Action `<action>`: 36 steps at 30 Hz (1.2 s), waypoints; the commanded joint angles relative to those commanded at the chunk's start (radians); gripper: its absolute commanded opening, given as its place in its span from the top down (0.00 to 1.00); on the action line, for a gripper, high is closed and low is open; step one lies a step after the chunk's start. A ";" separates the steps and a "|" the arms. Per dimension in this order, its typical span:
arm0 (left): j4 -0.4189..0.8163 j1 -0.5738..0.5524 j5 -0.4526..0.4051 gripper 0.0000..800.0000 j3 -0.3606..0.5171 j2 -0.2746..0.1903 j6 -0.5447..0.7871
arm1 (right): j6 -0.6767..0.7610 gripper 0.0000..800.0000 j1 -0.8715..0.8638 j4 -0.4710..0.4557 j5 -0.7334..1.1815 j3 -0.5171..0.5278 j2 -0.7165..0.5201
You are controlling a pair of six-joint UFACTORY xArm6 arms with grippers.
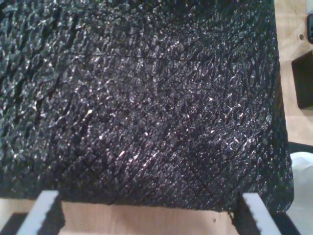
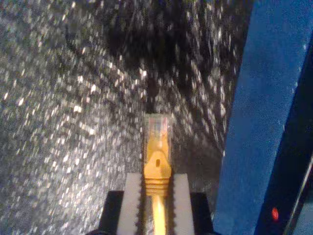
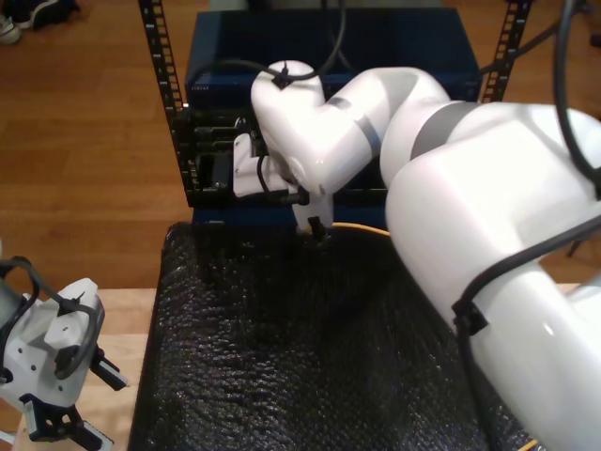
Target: Grab the cable and plug it in
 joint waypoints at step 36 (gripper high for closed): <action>-0.376 -0.450 -0.083 0.00 -0.170 0.072 -0.107 | -0.344 0.99 -0.264 0.546 0.193 0.318 -0.539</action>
